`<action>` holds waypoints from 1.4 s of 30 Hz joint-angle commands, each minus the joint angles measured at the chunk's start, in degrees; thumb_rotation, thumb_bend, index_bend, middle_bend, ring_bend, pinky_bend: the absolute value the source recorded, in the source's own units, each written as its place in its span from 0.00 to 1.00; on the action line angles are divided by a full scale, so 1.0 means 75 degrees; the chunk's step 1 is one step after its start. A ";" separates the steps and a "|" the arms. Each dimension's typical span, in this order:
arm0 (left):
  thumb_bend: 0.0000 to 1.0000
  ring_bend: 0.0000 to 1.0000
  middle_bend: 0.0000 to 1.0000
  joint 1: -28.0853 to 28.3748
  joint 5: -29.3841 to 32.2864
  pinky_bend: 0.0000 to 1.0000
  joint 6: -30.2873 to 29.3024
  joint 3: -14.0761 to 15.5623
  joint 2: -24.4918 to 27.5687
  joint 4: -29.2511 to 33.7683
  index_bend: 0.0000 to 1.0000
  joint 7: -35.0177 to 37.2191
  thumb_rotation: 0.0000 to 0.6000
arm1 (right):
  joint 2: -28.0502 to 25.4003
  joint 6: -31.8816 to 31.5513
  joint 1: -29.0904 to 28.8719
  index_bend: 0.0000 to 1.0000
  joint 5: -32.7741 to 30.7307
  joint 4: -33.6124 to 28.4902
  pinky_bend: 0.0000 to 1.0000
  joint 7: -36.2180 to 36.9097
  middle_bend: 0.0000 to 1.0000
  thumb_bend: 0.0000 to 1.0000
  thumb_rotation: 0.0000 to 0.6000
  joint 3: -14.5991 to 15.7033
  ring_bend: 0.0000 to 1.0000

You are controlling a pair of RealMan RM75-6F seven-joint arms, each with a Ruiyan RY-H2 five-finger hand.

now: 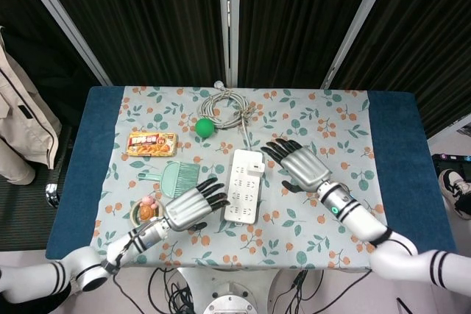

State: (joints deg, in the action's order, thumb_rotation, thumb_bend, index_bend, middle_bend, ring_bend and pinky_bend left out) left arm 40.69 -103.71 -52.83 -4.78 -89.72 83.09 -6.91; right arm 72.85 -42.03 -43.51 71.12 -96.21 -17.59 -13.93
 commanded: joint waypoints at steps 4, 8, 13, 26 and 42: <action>0.22 0.06 0.20 0.0625 0.0185 0.10 0.0361 -0.0040 -0.0667 -0.0690 0.22 0.0373 1.00 | 0.1155 0.0561 -0.0981 0.00 -0.0839 0.1290 0.20 -0.0784 0.10 0.26 1.00 -0.0010 0.01; 0.22 0.06 0.20 0.0803 0.0248 0.10 0.0350 0.0051 -0.0927 -0.0993 0.23 0.0500 1.00 | 0.1573 0.0648 -0.1233 0.00 -0.0992 0.1722 0.21 -0.0784 0.11 0.26 1.00 0.0115 0.01; 0.22 0.06 0.20 0.0908 0.0320 0.10 0.0257 0.0252 -0.1189 -0.1289 0.23 0.0740 1.00 | 0.1882 0.0587 -0.1399 0.00 -0.0945 0.2088 0.23 -0.0876 0.12 0.26 1.00 0.0349 0.02; 0.22 0.15 0.24 0.0897 0.0499 0.14 -0.0062 0.0672 -0.1582 -0.1858 0.22 0.0928 1.00 | 0.2345 0.0303 -0.1511 0.06 -0.0757 0.2581 0.30 -0.0759 0.20 0.26 1.00 0.0657 0.09; 0.22 0.15 0.24 0.0932 0.0634 0.13 -0.0305 0.0896 -0.1746 -0.2067 0.22 0.1155 1.00 | 0.2833 0.0053 -0.1591 0.25 -0.0717 0.3093 0.46 -0.0920 0.36 0.32 1.00 0.0878 0.27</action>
State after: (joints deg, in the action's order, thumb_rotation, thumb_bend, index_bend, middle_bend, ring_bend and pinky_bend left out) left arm 47.67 -99.00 -55.10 1.90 -102.77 67.63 1.71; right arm 93.91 -41.45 -55.48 65.58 -73.20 -24.55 -7.45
